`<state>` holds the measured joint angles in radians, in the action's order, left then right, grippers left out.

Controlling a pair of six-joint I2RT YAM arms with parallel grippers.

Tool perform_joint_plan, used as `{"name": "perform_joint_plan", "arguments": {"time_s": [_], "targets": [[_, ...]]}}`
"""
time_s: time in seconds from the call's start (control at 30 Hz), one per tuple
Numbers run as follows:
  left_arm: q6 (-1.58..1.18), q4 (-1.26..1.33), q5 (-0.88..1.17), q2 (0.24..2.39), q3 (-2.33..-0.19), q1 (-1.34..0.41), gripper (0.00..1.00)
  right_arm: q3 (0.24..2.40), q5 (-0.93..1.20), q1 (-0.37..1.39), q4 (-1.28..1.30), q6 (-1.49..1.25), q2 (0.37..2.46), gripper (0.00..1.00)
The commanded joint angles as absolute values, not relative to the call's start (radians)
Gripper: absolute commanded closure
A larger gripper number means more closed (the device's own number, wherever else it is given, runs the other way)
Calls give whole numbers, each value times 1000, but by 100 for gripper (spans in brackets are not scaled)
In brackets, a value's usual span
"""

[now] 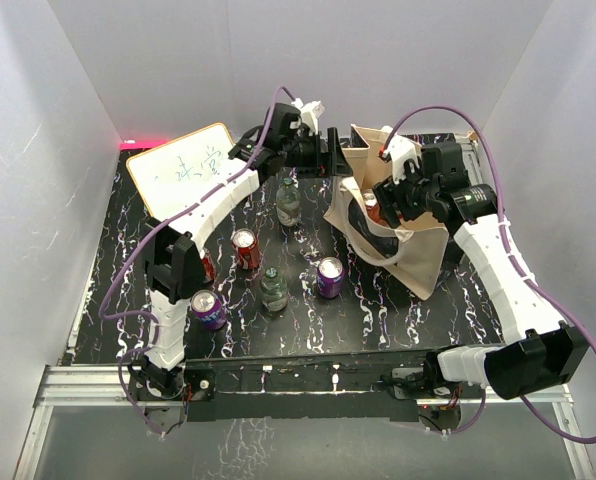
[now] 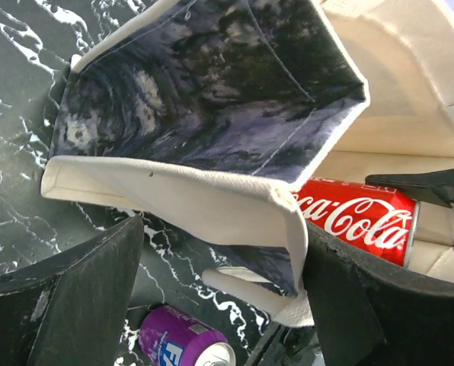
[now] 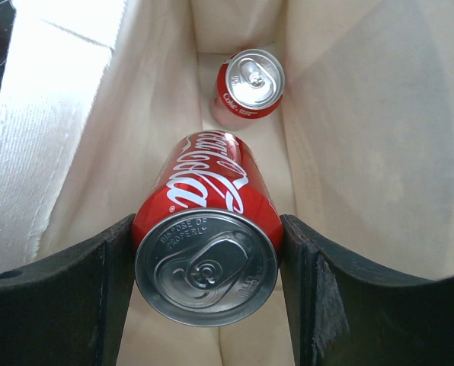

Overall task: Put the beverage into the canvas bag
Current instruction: Place the drink in the canvas bag.

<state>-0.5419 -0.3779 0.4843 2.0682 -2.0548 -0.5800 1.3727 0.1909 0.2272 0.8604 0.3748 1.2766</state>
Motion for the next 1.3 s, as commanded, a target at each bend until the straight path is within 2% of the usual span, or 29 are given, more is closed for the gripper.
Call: {"name": "perform_joint_plan", "arguments": {"time_s": [0.0, 0.13, 0.3, 0.43, 0.73, 1.0, 1.27], "targets": [[-423, -451, 375, 2007, -2098, -654, 20, 1350, 271, 225, 740, 335, 1216, 92], [-371, -491, 367, 2033, -2134, -666, 26, 1291, 272, 225, 685, 301, 1195, 92], [-337, -487, 388, 2007, -2085, -666, 45, 1290, 183, 225, 672, 268, 1223, 92], [-328, -481, 396, 2001, -2061, -666, 54, 1294, 117, 225, 664, 272, 1251, 92], [-291, -422, 457, 1998, -2016, -665, 90, 1301, 21, 202, 648, 287, 1328, 92], [-257, -390, 500, 1987, -1964, -666, 100, 1192, 121, 160, 608, 338, 1306, 92], [-167, -411, 490, 1976, -1905, -666, 100, 1049, 217, 146, 563, 418, 1233, 92]]}}
